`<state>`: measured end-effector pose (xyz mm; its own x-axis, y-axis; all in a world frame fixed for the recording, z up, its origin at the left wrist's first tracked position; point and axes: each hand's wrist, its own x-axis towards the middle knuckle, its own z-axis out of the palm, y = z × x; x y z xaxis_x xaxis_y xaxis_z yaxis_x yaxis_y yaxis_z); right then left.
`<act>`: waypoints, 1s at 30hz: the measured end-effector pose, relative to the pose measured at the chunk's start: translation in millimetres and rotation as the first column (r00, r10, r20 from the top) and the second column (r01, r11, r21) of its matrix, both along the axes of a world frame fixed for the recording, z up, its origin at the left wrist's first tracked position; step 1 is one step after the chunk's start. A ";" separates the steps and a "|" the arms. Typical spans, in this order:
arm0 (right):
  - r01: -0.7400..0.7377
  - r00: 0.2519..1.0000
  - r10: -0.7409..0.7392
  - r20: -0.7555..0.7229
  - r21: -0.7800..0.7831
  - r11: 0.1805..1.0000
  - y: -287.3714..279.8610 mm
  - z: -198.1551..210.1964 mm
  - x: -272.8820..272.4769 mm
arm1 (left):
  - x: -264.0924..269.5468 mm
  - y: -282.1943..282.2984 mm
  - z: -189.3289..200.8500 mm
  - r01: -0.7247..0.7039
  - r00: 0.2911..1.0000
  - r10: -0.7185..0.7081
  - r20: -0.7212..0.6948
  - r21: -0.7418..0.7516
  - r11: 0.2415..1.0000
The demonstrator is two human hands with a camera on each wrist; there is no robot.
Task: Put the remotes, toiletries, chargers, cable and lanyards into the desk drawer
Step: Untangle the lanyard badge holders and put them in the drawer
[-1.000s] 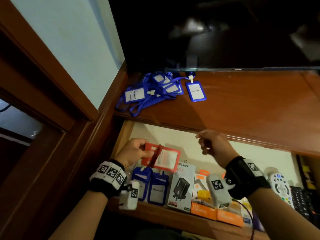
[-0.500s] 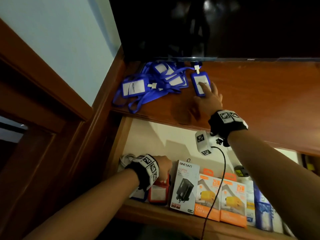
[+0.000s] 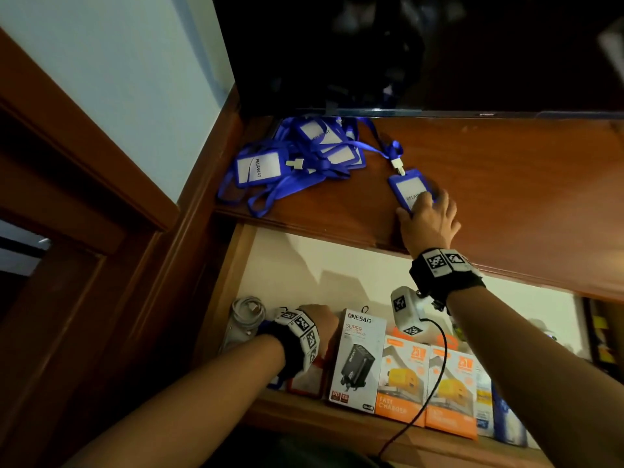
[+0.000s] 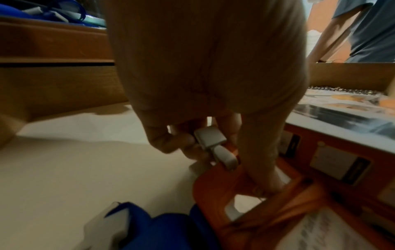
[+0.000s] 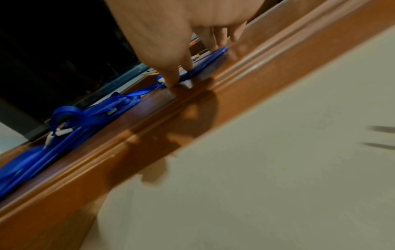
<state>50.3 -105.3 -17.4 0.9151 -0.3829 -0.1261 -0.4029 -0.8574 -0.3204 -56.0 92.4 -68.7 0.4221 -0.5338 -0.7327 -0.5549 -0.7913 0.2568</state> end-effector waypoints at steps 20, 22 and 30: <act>0.291 0.902 -0.430 -0.038 0.789 0.541 -23.7 34.1 -104.0 | 6.7 -12.0 43.9 -0.803 0.577 0.766 -0.283 -0.367 0.469; 0.255 0.910 -0.411 -0.060 0.862 0.439 -12.7 41.0 -123.5 | 1.6 -28.8 67.5 -0.868 0.444 0.757 -0.479 -0.441 0.230; 0.095 0.978 -0.209 -0.016 0.922 0.374 20.3 52.4 -176.1 | -21.6 -69.0 123.1 -0.833 0.322 0.701 -0.637 -0.542 -0.109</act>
